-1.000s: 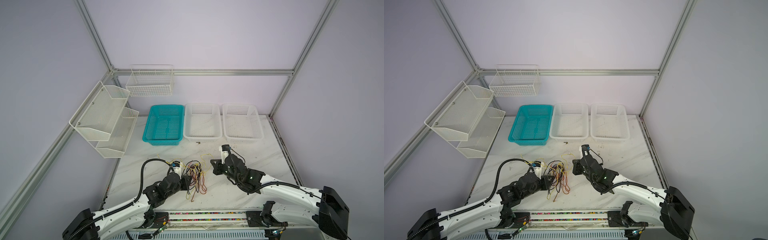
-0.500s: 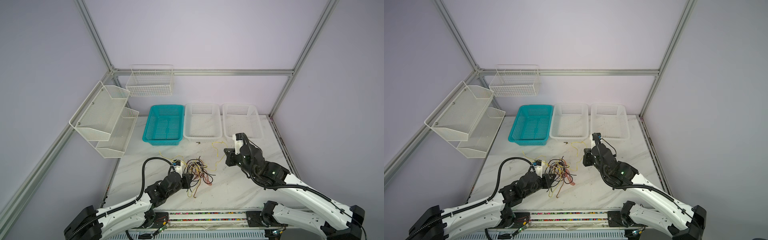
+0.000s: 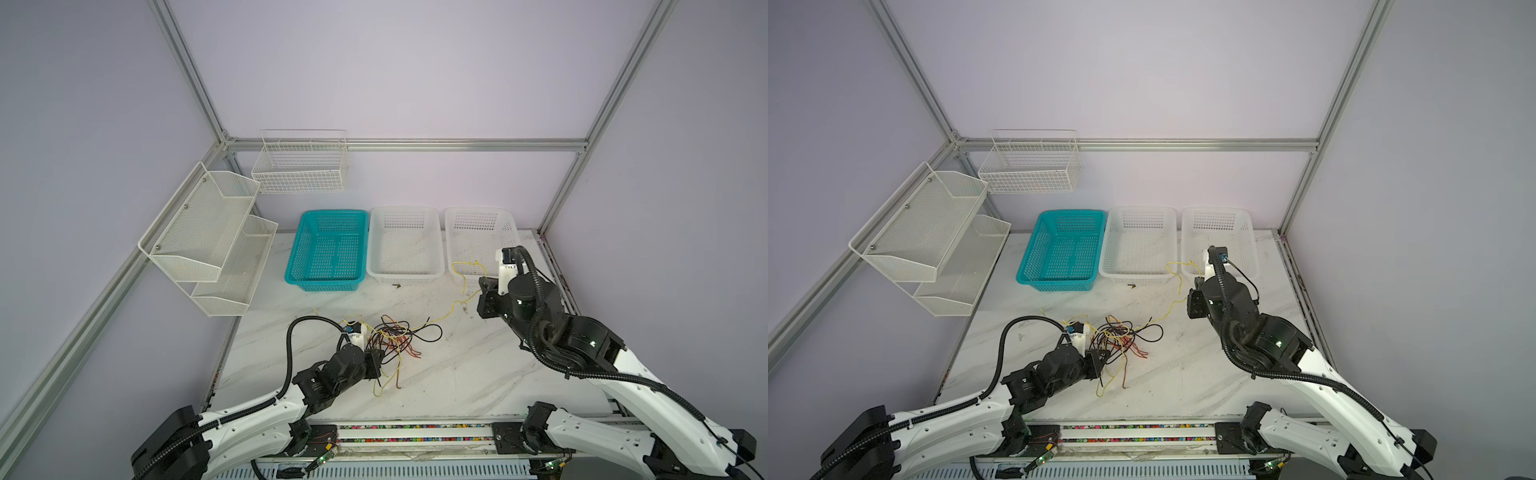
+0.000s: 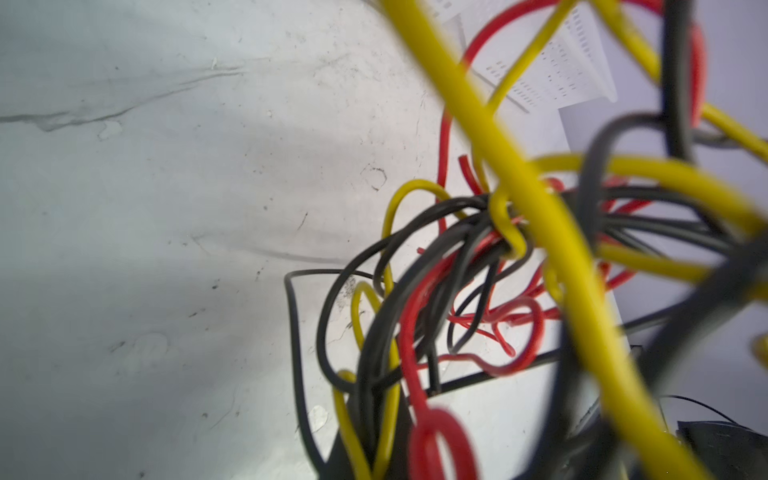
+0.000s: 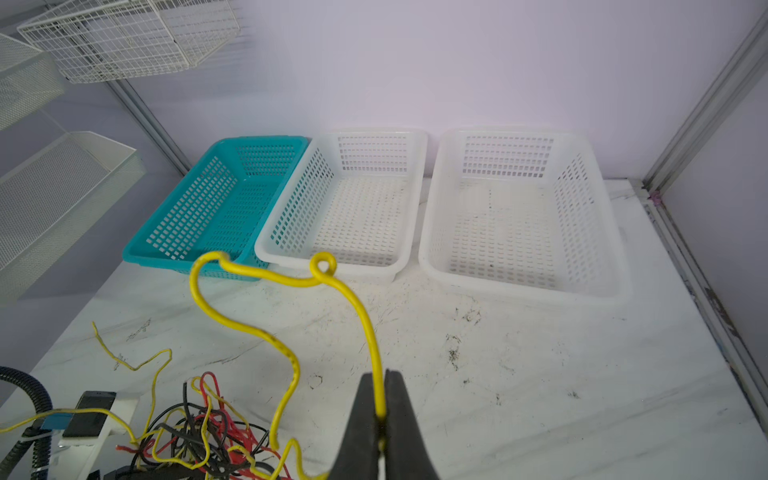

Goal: Untangle the cables
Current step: 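Lift the yellow wire with the right gripper toward the white baskets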

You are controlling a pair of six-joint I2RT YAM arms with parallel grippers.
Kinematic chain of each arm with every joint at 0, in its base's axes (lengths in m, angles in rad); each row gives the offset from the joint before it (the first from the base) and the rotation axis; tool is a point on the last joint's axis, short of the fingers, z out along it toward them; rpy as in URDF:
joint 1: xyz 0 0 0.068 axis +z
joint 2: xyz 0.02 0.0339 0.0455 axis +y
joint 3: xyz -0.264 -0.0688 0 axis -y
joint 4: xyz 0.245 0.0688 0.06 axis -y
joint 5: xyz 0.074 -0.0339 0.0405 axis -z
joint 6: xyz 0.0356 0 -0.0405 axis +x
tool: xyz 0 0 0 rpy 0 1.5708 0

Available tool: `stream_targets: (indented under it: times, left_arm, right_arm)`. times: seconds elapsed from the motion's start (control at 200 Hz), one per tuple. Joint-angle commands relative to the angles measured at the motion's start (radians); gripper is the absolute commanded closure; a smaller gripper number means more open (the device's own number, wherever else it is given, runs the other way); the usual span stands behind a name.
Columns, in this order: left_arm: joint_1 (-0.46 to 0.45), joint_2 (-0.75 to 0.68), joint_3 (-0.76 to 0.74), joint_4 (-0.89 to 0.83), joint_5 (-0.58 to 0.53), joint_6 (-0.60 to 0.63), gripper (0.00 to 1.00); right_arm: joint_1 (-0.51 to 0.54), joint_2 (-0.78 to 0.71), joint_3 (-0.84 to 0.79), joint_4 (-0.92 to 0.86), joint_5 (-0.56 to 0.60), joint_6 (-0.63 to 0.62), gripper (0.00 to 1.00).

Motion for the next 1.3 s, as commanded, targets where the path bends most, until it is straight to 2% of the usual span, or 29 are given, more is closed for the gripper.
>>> stream_targets:
  times: [0.0,0.095,0.21,0.31,0.435,0.715,0.86,1.105,1.205,1.295]
  left_arm:
    - [0.017,0.036,-0.041,-0.156,-0.085,-0.022,1.00]
    - [0.019,0.053,-0.038,-0.095,-0.053,-0.024,1.00]
    - [0.017,0.046,-0.043,-0.010,-0.015,-0.024,1.00]
    - [0.018,0.009,-0.061,0.071,0.017,-0.017,1.00]
    - [0.018,-0.062,-0.093,0.147,0.025,-0.016,1.00]
    - [0.019,-0.158,-0.115,0.186,0.065,-0.026,1.00]
    - [0.019,-0.256,-0.123,0.140,0.065,-0.036,1.00]
    - [0.038,-0.542,-0.078,-0.069,0.014,-0.026,1.00]
    - [0.043,-0.590,-0.025,-0.125,0.016,-0.013,1.00]
    - [0.045,-0.587,0.046,-0.166,0.027,0.019,1.00]
  right_arm:
    - [-0.017,-0.045,0.078,0.036,0.130,-0.042,1.00]
    - [-0.018,0.003,0.024,0.065,-0.036,-0.039,1.00]
    - [-0.017,0.062,-0.135,0.191,-0.240,0.060,1.00]
    - [-0.017,0.074,-0.240,0.325,-0.332,0.128,1.00]
    - [-0.017,0.112,-0.323,0.444,-0.385,0.162,1.00]
    - [-0.013,0.260,-0.491,0.665,-0.359,0.269,1.00]
    - [-0.013,0.287,-0.491,0.604,-0.192,0.290,1.00]
    - [-0.023,0.308,-0.515,0.512,-0.062,0.314,1.00]
    - [-0.066,0.305,-0.542,0.507,-0.074,0.328,1.00]
    - [-0.141,0.304,-0.567,0.508,-0.138,0.329,1.00]
